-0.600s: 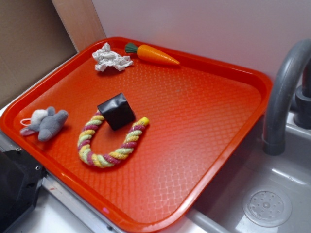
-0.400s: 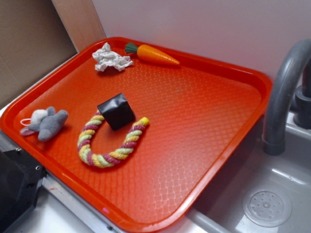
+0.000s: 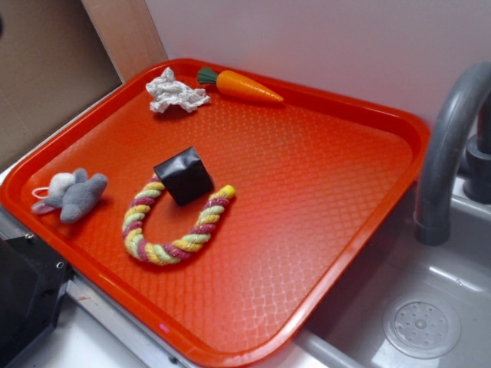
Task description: Grab the white paper.
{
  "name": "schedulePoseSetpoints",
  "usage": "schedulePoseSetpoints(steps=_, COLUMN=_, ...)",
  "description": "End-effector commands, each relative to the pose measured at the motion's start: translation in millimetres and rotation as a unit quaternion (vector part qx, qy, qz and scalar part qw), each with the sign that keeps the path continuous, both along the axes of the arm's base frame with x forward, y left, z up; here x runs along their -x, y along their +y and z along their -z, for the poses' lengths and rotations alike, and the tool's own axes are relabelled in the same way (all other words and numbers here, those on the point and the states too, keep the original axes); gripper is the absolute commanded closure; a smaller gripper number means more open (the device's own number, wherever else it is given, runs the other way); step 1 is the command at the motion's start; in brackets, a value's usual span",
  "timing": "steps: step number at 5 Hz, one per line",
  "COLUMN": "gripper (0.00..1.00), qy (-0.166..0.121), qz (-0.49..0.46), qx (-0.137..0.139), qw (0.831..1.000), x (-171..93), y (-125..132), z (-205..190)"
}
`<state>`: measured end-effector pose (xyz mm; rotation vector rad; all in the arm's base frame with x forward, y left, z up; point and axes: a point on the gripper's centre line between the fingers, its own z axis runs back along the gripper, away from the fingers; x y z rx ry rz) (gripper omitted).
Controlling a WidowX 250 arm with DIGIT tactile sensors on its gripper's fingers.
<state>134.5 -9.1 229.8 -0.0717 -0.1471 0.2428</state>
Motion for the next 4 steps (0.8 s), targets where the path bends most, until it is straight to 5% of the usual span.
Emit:
schedulePoseSetpoints(steps=1, gripper=0.0, qy=-0.069, qz=-0.182, qx=0.01, qw=0.981, x=-50, y=34, z=33)
schedulePoseSetpoints(steps=2, gripper=0.0, qy=-0.077, qz=-0.231, qx=-0.004, qw=0.97, x=-81, y=55, z=54)
schedulePoseSetpoints(steps=3, gripper=0.0, qy=-0.124, qz=-0.279, qx=-0.033, qw=0.952, x=-111, y=78, z=73)
schedulePoseSetpoints(steps=4, gripper=0.0, qy=-0.136, qz=-0.311, qx=-0.05, qw=0.939, x=-130, y=91, z=89)
